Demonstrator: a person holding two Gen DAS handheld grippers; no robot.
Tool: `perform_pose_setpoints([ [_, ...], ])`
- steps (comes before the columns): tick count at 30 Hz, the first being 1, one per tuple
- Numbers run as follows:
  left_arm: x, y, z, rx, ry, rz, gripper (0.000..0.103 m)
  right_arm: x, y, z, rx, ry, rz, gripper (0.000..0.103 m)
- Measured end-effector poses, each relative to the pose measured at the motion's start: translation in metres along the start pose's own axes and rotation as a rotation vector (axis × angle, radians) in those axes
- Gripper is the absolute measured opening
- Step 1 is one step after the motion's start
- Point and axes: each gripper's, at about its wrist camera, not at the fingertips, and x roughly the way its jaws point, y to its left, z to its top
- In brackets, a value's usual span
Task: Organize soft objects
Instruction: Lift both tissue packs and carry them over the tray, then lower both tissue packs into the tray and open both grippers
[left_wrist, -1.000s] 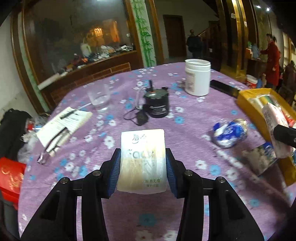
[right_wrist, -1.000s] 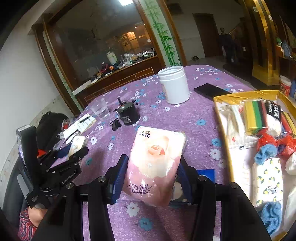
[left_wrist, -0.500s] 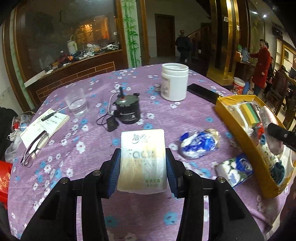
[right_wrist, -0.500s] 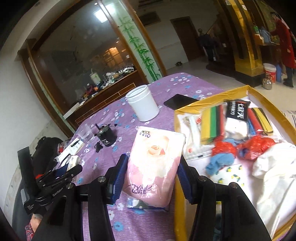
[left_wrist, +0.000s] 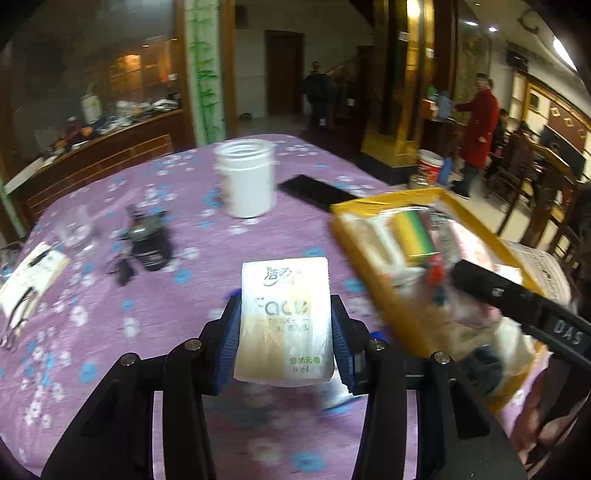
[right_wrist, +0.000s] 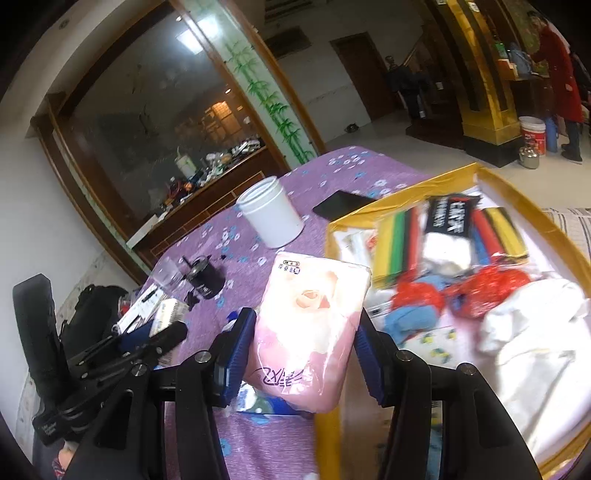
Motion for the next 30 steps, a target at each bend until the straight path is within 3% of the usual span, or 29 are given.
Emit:
perform_pose_setpoints([
  [15,0.027,-0.113,0.002,0.098,0.042,-0.175,0.043,-0.044,-0.08,0.019,0.089,-0.048,-0.12,0.055],
  [21,0.035,-0.13,-0.007,0.121,0.055,-0.205,0.043,-0.048,-0.092,0.027,0.068,-0.039,-0.174,0.056],
  [30,0.038,-0.137,-0.018,0.152,0.069,-0.236,0.043,-0.02,-0.094,0.035,0.037,0.047,-0.227,0.057],
])
